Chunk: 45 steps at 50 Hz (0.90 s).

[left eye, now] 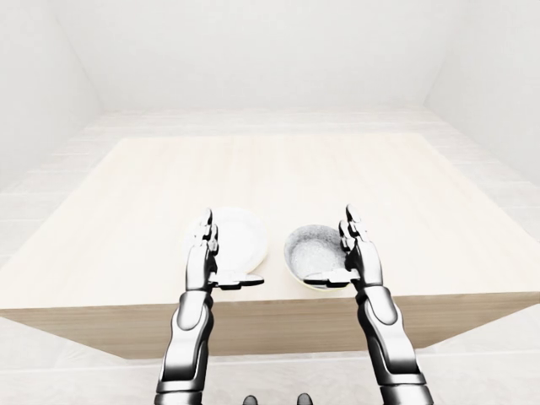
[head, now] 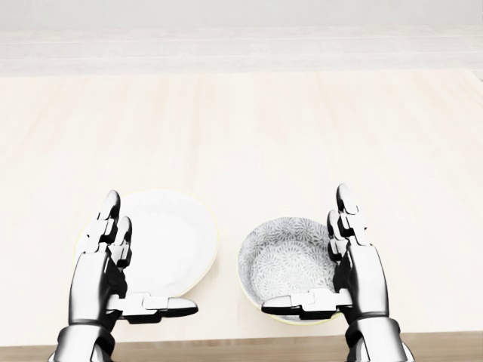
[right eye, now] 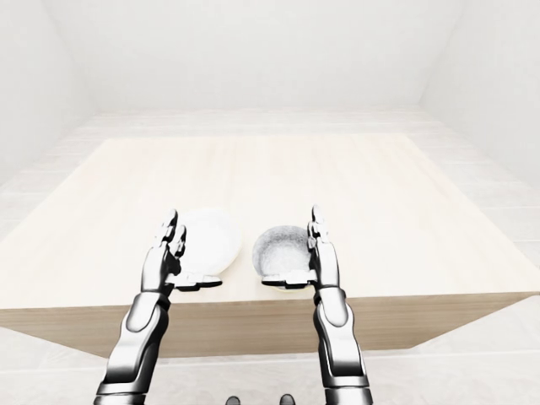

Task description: Put the bowl on the plate.

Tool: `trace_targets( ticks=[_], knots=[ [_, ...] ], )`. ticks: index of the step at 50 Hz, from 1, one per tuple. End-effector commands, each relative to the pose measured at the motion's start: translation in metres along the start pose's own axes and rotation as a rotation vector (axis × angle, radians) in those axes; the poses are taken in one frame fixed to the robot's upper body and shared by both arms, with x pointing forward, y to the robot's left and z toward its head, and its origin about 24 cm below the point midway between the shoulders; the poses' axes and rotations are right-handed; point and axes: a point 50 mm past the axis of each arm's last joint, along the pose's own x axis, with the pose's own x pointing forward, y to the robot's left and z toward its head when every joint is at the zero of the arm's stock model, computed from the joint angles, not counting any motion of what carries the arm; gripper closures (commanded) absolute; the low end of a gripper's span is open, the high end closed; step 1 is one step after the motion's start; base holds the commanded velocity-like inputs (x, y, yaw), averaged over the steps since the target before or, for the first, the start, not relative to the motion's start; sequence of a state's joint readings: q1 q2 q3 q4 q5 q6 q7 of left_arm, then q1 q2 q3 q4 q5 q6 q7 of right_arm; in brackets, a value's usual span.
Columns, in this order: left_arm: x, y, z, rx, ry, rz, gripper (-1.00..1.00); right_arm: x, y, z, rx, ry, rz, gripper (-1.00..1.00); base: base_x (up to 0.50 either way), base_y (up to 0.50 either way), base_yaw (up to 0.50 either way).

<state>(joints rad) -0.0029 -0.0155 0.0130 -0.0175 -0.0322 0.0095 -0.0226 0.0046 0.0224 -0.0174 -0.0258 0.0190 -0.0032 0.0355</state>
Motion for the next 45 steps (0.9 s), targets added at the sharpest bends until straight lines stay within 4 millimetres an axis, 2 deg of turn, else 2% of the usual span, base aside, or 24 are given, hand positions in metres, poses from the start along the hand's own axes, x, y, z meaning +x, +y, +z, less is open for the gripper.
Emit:
trace_targets(
  ticks=[1, 11, 13, 15, 17, 24, 37, 45],
  knots=[
    [0.007, 0.015, -0.006, 0.029, 0.032, 0.011, -1.00, -0.004, -0.016, 0.005, -0.033, 0.005, -0.022, -1.00, 0.00, 0.00, 0.00],
    [0.006, 0.015, 0.005, 0.025, 0.032, -0.013, -1.00, -0.009, -0.018, 0.035, -0.030, -0.095, -0.029, -1.00, 0.00, 0.00, 0.00],
    [0.007, 0.019, 0.012, 0.024, 0.002, 0.011, -1.00, -0.011, -0.018, 0.041, -0.030, -0.120, -0.028, -1.00, 0.00, 0.00, 0.00],
    [0.005, 0.019, 0.026, 0.025, -0.058, 0.003, -1.00, -0.012, -0.018, 0.044, -0.033, -0.130, -0.028, -1.00, 0.00, 0.00, 0.00],
    [0.003, 0.021, 0.022, 0.021, -0.041, 0.010, -1.00, -0.012, -0.018, 0.045, -0.037, -0.133, -0.027, -1.00, 0.00, 0.00, 0.00],
    [0.000, 0.028, 0.038, 0.025, -0.110, 0.029, -1.00, -0.014, -0.018, 0.050, -0.046, -0.156, -0.034, -1.00, 0.00, 0.00, 0.00],
    [-0.007, 0.031, 0.039, 0.045, -0.113, 0.056, -1.00, -0.015, -0.019, 0.058, -0.053, -0.190, -0.048, -1.00, 0.00, 0.00, 0.00],
    [-0.006, 0.030, 0.035, 0.058, -0.095, 0.060, -1.00, -0.018, -0.019, 0.058, -0.055, -0.192, -0.049, -1.00, 0.00, 0.34, 0.00]
  ],
)
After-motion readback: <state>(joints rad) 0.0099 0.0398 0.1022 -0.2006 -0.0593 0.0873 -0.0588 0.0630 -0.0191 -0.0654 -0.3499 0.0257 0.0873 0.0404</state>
